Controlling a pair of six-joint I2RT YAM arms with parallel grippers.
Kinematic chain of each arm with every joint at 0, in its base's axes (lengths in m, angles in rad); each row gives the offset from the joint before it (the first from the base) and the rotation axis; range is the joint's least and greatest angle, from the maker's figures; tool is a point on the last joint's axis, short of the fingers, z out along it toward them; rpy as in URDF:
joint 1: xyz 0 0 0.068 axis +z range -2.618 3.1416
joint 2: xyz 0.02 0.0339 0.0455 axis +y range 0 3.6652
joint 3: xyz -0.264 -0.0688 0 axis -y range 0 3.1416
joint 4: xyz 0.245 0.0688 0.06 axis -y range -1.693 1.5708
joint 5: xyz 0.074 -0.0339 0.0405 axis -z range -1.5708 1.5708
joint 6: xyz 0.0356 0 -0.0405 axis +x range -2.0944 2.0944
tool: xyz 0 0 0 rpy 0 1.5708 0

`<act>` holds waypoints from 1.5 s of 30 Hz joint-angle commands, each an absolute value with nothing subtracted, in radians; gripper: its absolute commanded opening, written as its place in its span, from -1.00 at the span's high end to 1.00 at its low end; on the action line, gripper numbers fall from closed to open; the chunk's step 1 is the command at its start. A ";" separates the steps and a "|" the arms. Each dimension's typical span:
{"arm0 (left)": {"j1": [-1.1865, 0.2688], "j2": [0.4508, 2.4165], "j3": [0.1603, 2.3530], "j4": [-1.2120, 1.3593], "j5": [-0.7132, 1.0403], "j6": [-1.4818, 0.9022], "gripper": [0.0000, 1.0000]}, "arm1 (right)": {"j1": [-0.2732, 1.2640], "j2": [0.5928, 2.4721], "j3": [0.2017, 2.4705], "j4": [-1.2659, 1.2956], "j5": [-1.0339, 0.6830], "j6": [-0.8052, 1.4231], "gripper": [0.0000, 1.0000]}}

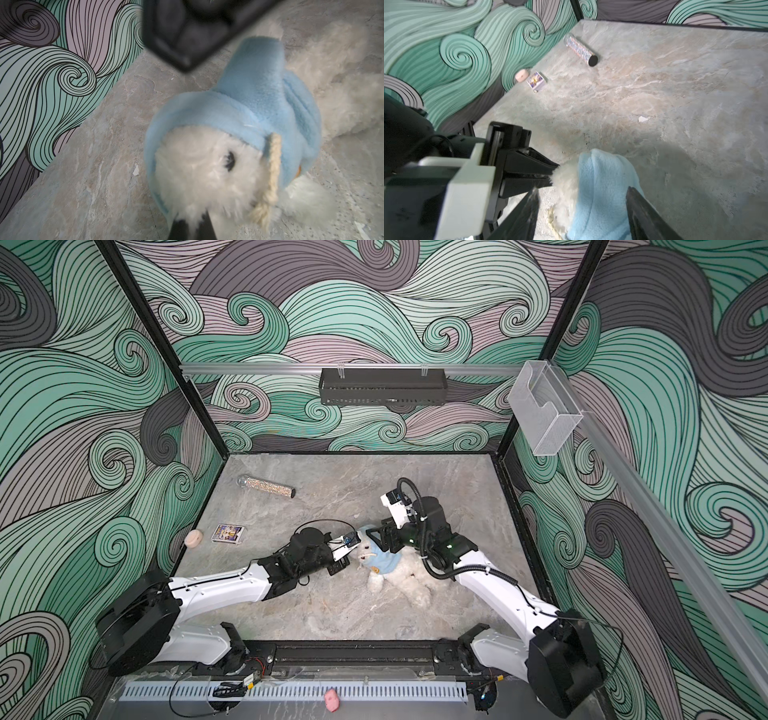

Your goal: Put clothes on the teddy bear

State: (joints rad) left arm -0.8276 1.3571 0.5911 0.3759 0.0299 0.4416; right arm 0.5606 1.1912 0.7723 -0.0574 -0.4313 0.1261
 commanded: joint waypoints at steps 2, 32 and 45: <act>-0.824 1.339 0.630 0.350 0.057 0.465 1.00 | 0.603 1.246 0.817 -0.153 -0.289 0.043 -0.34; -0.828 1.186 0.540 0.410 0.205 0.505 1.00 | 0.433 1.485 0.916 -0.212 -0.062 0.213 1.00; -0.828 1.251 0.576 0.339 0.115 0.461 0.91 | 0.437 1.414 0.803 0.045 -0.383 0.239 1.00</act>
